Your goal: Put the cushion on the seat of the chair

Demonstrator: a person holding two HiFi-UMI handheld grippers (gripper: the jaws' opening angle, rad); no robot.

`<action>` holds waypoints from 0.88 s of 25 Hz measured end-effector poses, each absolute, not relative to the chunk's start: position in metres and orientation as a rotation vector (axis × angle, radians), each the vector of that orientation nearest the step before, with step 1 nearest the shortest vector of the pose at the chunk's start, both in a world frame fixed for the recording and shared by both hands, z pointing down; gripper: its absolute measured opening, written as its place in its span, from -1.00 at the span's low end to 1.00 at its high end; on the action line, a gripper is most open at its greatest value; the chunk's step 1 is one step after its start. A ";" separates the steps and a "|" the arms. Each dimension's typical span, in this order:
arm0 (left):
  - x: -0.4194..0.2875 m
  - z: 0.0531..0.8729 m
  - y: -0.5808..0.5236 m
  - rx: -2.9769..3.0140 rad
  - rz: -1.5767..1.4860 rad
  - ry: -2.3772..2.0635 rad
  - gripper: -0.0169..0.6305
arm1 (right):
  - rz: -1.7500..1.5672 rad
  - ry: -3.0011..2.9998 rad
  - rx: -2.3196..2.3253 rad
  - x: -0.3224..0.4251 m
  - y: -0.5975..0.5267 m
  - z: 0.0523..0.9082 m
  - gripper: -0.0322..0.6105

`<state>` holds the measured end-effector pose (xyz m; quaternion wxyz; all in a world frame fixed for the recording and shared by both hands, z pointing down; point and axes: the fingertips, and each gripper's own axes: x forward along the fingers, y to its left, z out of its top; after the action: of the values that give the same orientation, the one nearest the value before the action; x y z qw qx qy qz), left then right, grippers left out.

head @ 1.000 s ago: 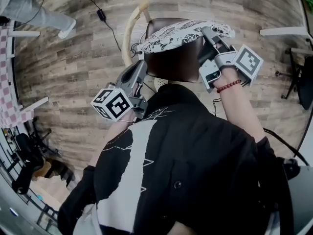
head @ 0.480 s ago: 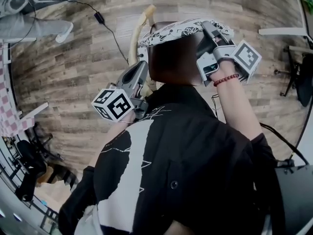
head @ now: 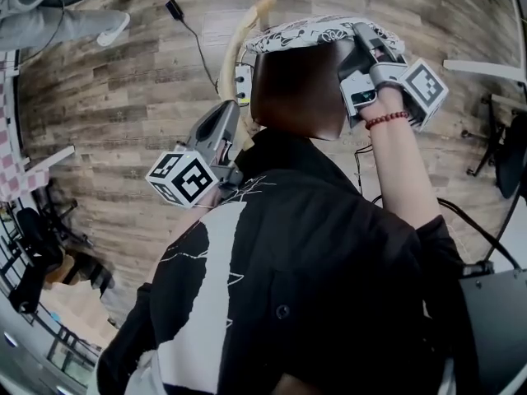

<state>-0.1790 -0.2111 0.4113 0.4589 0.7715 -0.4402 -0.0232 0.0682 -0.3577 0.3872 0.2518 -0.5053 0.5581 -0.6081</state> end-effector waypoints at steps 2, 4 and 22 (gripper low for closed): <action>-0.173 0.410 -0.217 1.891 -0.066 -1.083 -0.90 | -1.681 1.527 -1.381 0.068 -0.363 0.393 -0.81; -0.166 0.409 -0.217 1.882 -0.075 -1.078 -0.90 | -1.715 1.525 -1.390 0.069 -0.360 0.399 -0.81; -0.156 0.402 -0.200 1.844 -0.099 -1.149 -0.90 | -1.912 1.571 -1.391 0.068 -0.313 0.449 -0.81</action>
<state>-0.1562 -0.1999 0.4019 0.4647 0.7508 -0.4677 -0.0403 0.0677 -0.3132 0.4489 0.1507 -0.4842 0.5471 -0.6659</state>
